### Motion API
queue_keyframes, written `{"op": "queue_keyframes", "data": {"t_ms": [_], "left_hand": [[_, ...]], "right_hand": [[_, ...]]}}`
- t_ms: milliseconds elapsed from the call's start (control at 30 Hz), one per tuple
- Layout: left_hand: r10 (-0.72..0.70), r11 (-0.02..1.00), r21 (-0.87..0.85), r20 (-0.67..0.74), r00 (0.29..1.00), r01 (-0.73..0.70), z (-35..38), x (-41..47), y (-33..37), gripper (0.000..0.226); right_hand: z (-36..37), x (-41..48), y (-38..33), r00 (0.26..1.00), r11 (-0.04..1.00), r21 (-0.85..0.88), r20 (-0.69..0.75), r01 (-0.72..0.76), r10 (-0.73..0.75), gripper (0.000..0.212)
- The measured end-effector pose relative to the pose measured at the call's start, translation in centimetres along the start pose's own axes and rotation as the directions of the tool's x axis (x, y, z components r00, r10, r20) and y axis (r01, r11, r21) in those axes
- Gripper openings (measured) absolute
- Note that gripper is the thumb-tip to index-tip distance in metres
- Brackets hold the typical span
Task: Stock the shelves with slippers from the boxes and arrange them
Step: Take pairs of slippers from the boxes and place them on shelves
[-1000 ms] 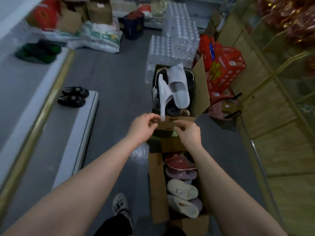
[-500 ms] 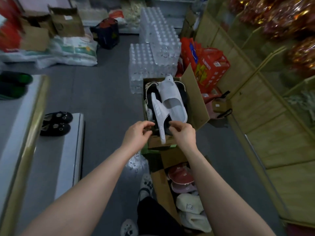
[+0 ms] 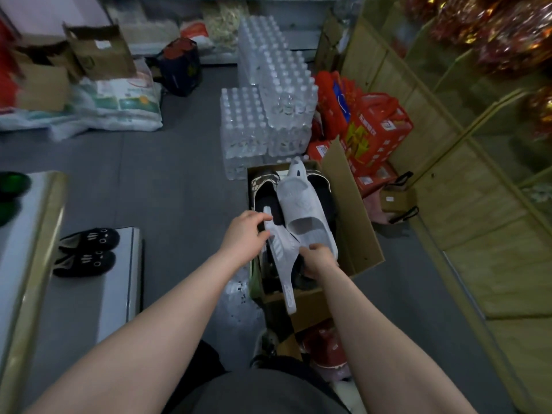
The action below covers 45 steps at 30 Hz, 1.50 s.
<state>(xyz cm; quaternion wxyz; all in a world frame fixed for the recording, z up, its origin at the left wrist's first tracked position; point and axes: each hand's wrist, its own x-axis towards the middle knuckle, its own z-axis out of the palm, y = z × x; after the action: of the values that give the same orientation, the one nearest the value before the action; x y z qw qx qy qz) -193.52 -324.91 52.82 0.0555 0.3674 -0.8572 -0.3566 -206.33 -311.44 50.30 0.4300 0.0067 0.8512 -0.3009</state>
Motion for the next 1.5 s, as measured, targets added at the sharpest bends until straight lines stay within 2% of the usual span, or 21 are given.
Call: {"op": "queue_keyframes", "data": {"t_ms": [67, 133, 233, 333, 400, 500, 600, 667, 767, 867, 1000, 1133, 1267, 1333, 1400, 1433, 1500], "left_hand": [[0.004, 1.000, 0.021, 0.057, 0.998, -0.005, 0.3, 1.4, -0.6, 0.039], [0.011, 0.999, 0.038, 0.115, 0.993, -0.015, 0.4, 3.0, -1.4, 0.040], [0.060, 0.994, 0.074, 0.214, 0.975, -0.078, 0.4, 5.4, -2.4, 0.040], [0.132, 0.979, 0.109, 0.299, 0.945, -0.171, 0.1, 7.7, -2.8, 0.040], [0.143, 0.976, 0.111, 0.329, 0.933, -0.189, -0.3, 9.0, -3.0, 0.045], [0.135, 0.969, 0.145, 0.371, 0.919, -0.201, -0.8, 11.4, -3.7, 0.049], [0.181, 0.942, 0.182, 0.429, 0.885, -0.281, -1.0, 13.6, -4.0, 0.050], [0.263, 0.911, 0.176, 0.447, 0.855, -0.372, -1.1, 14.7, -3.5, 0.052], [0.352, 0.862, 0.156, 0.498, 0.792, -0.482, -0.9, 16.1, -1.9, 0.053], [0.336, 0.854, 0.151, 0.572, 0.748, -0.499, -0.3, 17.2, 0.0, 0.054], [0.244, 0.874, 0.161, 0.672, 0.699, -0.459, 0.9, 18.3, 1.1, 0.068], [0.192, 0.898, 0.164, 0.688, 0.700, -0.407, 1.9, 18.9, 0.8, 0.055], [0.125, 0.939, 0.158, 0.669, 0.733, -0.304, 2.3, 19.3, 0.2, 0.062], [0.111, 0.945, 0.144, 0.702, 0.704, -0.292, 2.3, 19.2, 0.0, 0.062], [0.102, 0.957, 0.113, 0.728, 0.678, -0.266, 2.2, 19.1, -0.3, 0.057], [0.104, 0.963, 0.100, 0.717, 0.689, -0.249, 2.1, 19.0, -0.4, 0.052], [0.081, 0.988, 0.049, 0.649, 0.757, -0.147, 1.5, 18.9, -0.3, 0.039]], "right_hand": [[0.8, 1.2, -0.3, 0.992, 0.983, 0.143, 0.047, -0.119, 0.113, 0.040], [1.3, 1.9, -1.0, 0.975, 0.917, 0.332, 0.095, -0.221, 0.201, 0.034], [2.0, 2.3, -1.8, 0.968, 0.827, 0.504, 0.099, -0.250, 0.232, 0.036], [2.8, 2.3, -2.3, 0.965, 0.798, 0.550, 0.068, -0.246, 0.252, 0.048], [3.3, 2.0, -2.3, 0.950, 0.762, 0.581, 0.064, -0.285, 0.307, 0.041], [3.4, 0.0, -3.1, 0.927, 0.722, 0.608, 0.060, -0.328, 0.371, 0.015], [3.6, -1.7, -3.4, 0.908, 0.691, 0.636, 0.038, -0.344, 0.417, 0.012], [3.8, -2.6, -3.6, 0.906, 0.695, 0.642, -0.002, -0.324, 0.424, 0.017], [4.2, -3.5, -3.6, 0.899, 0.732, 0.629, -0.114, -0.263, 0.422, 0.043], [4.6, -3.8, -3.2, 0.906, 0.744, 0.641, -0.180, -0.187, 0.382, 0.044], [4.9, -5.2, -2.7, 0.908, 0.823, 0.535, -0.225, -0.189, 0.354, 0.054], [4.9, -6.4, -2.7, 0.908, 0.844, 0.509, -0.253, -0.168, 0.333, 0.059], [5.1, -6.4, -2.7, 0.914, 0.901, 0.373, -0.242, -0.221, 0.325, 0.037], [5.2, -6.1, -2.8, 0.910, 0.919, 0.321, -0.263, -0.230, 0.319, 0.028], [5.1, -5.8, -2.9, 0.909, 0.927, 0.302, -0.278, -0.224, 0.311, 0.034], [4.9, -5.6, -3.0, 0.907, 0.931, 0.292, -0.290, -0.221, 0.306, 0.039], [4.6, -5.4, -3.5, 0.899, 0.935, 0.291, -0.321, -0.204, 0.297, 0.043]]}}
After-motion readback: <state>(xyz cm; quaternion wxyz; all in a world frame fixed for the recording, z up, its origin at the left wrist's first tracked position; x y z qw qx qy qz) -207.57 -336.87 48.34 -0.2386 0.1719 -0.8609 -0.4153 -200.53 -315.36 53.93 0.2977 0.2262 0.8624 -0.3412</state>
